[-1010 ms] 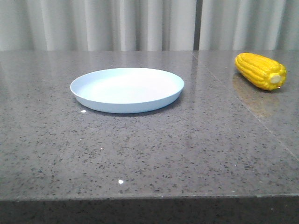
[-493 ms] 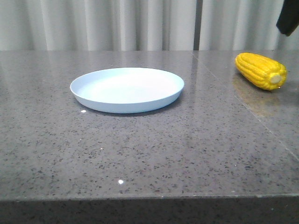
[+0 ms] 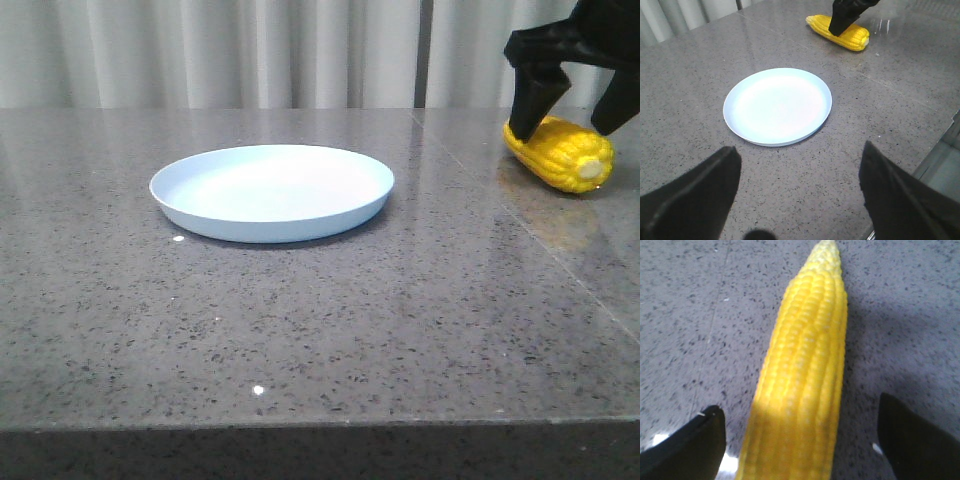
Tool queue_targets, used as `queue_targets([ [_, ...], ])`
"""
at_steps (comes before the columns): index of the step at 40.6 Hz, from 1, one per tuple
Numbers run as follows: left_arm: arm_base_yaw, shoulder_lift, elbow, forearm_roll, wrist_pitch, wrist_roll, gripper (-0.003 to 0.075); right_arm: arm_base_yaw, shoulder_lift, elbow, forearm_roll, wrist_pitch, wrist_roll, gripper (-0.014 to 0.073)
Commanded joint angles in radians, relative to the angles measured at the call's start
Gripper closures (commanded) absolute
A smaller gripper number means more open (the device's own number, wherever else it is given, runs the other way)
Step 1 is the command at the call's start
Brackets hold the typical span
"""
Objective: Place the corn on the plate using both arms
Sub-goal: 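Lower the right gripper onto the yellow corn cob and grasp it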
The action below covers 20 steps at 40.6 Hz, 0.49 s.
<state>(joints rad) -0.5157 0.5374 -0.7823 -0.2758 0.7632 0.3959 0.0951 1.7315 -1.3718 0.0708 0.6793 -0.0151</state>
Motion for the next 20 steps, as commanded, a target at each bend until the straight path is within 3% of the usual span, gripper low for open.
queue_targets([
  [1,-0.006,0.003,-0.024,-0.019,-0.074,-0.005,0.0227,-0.001,-0.007,-0.055,0.007,-0.052,-0.006,-0.0040],
  [7,-0.006,0.003,-0.024,-0.019,-0.074,-0.005,0.0227,-0.001,0.016,-0.062,0.007,-0.037,-0.006,-0.0008],
  [15,-0.006,0.003,-0.024,-0.019,-0.074,-0.005,0.0227,-0.001,0.016,-0.062,0.007,-0.010,-0.006,0.0347],
  [20,-0.006,0.003,-0.024,-0.019,-0.074,-0.005,0.0227,-0.001,0.015,-0.079,0.007,0.023,-0.006,0.0388],
])
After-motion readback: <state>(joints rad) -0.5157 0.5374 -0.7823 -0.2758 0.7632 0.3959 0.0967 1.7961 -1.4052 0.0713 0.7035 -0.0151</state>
